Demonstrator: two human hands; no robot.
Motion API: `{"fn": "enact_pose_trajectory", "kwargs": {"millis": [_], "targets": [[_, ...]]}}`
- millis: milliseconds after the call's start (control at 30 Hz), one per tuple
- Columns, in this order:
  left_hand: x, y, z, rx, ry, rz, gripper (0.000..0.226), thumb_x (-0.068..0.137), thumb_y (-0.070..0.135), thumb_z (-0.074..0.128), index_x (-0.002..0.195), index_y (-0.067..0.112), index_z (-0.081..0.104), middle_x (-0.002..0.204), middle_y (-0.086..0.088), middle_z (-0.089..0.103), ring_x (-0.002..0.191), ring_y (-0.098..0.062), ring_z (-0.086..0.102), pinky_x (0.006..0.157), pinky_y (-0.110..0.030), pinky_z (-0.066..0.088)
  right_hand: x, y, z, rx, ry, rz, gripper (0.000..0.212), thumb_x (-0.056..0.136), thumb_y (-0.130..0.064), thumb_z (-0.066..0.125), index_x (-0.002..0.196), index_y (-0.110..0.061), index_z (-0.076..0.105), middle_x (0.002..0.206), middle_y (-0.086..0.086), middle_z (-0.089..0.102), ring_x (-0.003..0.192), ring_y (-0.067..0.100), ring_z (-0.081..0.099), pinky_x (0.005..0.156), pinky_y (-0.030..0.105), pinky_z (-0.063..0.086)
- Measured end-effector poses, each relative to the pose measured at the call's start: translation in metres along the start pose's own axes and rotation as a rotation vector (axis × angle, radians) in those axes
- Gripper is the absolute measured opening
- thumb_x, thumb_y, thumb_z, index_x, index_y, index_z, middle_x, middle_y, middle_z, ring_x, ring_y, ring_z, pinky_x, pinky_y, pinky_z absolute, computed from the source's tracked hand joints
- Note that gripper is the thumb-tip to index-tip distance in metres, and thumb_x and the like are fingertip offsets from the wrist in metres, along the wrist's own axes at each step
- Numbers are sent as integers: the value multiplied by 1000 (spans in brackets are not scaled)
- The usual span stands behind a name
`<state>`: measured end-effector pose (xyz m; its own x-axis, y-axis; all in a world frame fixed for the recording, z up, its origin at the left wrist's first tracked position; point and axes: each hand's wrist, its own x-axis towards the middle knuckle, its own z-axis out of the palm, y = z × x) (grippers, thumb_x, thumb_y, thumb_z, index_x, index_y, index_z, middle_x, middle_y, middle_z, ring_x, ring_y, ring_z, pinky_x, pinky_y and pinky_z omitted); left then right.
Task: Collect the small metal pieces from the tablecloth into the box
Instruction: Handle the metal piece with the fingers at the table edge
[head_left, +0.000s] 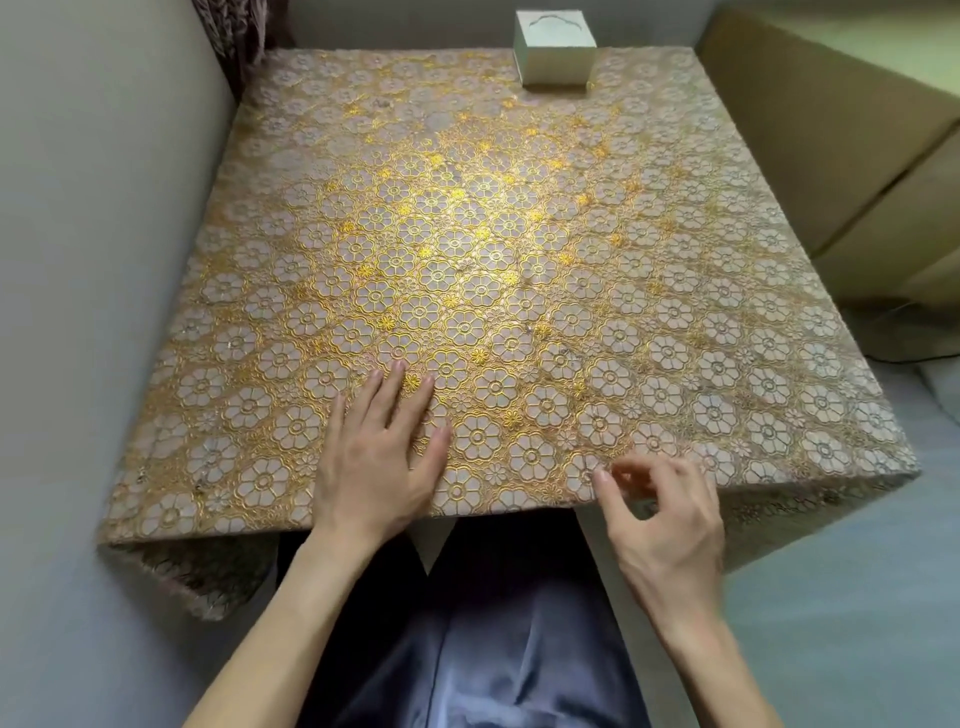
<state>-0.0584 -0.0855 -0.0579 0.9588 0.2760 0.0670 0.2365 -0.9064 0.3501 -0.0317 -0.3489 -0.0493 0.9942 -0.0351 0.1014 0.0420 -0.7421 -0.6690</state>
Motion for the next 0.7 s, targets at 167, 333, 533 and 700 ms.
{"fn": "enact_pose_trajectory", "kwargs": {"millis": [167,333,533,700], "targets": [[-1,2,0,2,3,-28,64,95,64,32,154,38,36,165,5,25,154,-14,16,126,-48,8,-3,2,-3,32,13,-47,9,84,-30,79,85,-24,72,92,-9,63,89,17,54,81,33,46],[-1,5,-3,-15,2,-47,64,94,65,32,153,40,36,165,8,24,154,-11,15,126,-46,7,6,-4,-7,-8,-72,-34,12,87,-30,76,83,-24,67,86,-12,59,86,16,56,79,34,46],[-1,8,-6,-15,-1,-57,64,93,65,32,152,41,38,164,8,25,154,-10,15,126,-45,8,23,-8,-15,-59,-235,35,16,91,-34,70,83,-23,61,88,-10,57,87,17,57,77,32,41],[-1,8,-8,-15,-9,-59,65,91,66,34,151,41,39,164,8,27,153,-12,18,126,-45,8,33,-18,-23,-14,-334,134,12,98,-32,60,93,-21,58,88,-11,60,85,16,54,71,29,30]]}}
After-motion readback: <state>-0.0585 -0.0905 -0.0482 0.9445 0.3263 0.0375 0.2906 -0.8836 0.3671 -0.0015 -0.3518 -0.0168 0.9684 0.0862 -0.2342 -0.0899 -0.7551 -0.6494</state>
